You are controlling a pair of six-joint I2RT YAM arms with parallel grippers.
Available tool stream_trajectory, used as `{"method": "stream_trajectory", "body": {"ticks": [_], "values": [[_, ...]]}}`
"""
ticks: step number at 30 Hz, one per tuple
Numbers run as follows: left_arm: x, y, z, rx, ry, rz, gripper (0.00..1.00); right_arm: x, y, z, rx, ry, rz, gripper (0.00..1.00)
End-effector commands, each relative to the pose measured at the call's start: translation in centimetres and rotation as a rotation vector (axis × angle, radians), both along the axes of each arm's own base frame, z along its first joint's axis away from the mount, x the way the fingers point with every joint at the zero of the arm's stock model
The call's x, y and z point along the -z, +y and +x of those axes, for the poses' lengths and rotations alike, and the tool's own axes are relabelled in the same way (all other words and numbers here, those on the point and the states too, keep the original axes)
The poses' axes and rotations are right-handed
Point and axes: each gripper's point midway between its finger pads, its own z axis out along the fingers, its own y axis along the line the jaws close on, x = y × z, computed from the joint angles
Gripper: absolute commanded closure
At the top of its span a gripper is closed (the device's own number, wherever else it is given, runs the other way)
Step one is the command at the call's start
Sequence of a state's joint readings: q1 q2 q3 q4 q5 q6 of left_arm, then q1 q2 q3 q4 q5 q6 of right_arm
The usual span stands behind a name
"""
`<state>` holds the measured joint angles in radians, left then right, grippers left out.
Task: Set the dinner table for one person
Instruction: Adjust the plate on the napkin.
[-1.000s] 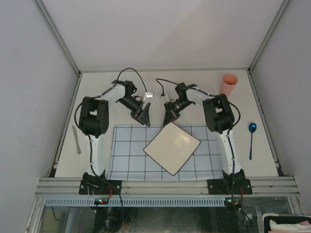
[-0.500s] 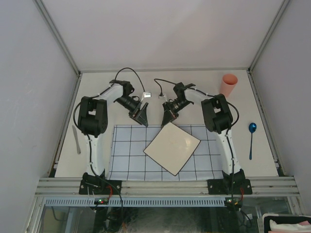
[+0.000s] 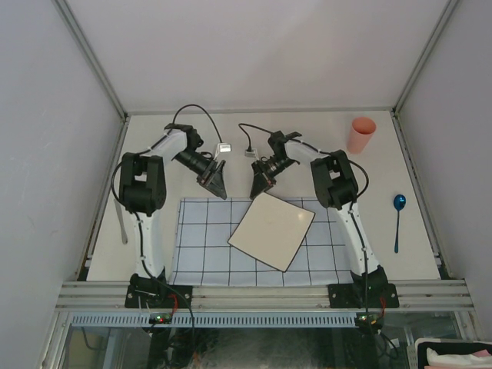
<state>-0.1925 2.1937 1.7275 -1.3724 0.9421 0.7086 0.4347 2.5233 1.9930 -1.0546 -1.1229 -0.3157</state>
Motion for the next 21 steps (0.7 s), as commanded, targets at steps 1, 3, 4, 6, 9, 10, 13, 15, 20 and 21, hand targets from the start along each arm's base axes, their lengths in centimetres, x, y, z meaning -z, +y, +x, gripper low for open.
{"method": "stream_trajectory", "body": {"ticks": [1,3,4,6,9,10,13,15,20,21], "values": [[-2.1,0.8,0.4,-0.003,-0.067,-0.044,0.0,0.4,1.2,2.4,-0.035,-0.164,0.012,1.0],[-2.5,1.4,0.6,-0.017,-0.079,-0.037,0.0,0.3,1.5,2.2,-0.049,-0.159,0.016,1.0],[-2.7,1.7,0.7,-0.026,-0.085,-0.036,0.0,0.2,1.7,2.1,-0.056,-0.158,0.017,1.0],[-3.1,2.2,0.9,-0.045,-0.092,-0.038,0.0,0.1,2.2,1.9,-0.074,-0.161,0.017,1.0],[-3.8,2.9,1.0,-0.064,-0.109,-0.033,0.0,0.1,2.8,1.3,-0.095,-0.17,0.019,1.0],[-4.0,3.1,1.0,-0.071,-0.114,-0.035,0.0,0.1,3.0,1.2,-0.101,-0.174,0.019,1.0],[-4.6,3.7,0.8,-0.09,-0.122,-0.033,0.0,0.0,3.6,0.5,-0.119,-0.173,0.024,1.0],[-4.9,4.2,0.7,-0.103,-0.129,-0.028,0.0,0.2,4.0,0.2,-0.132,-0.174,0.027,1.0],[-5.1,5.8,0.0,-0.142,-0.127,-0.023,0.0,0.3,5.0,-0.6,-0.159,-0.176,0.038,1.0],[-5.0,6.2,-0.3,-0.15,-0.122,-0.022,0.0,0.4,5.2,-0.7,-0.166,-0.179,0.039,1.0]]}}
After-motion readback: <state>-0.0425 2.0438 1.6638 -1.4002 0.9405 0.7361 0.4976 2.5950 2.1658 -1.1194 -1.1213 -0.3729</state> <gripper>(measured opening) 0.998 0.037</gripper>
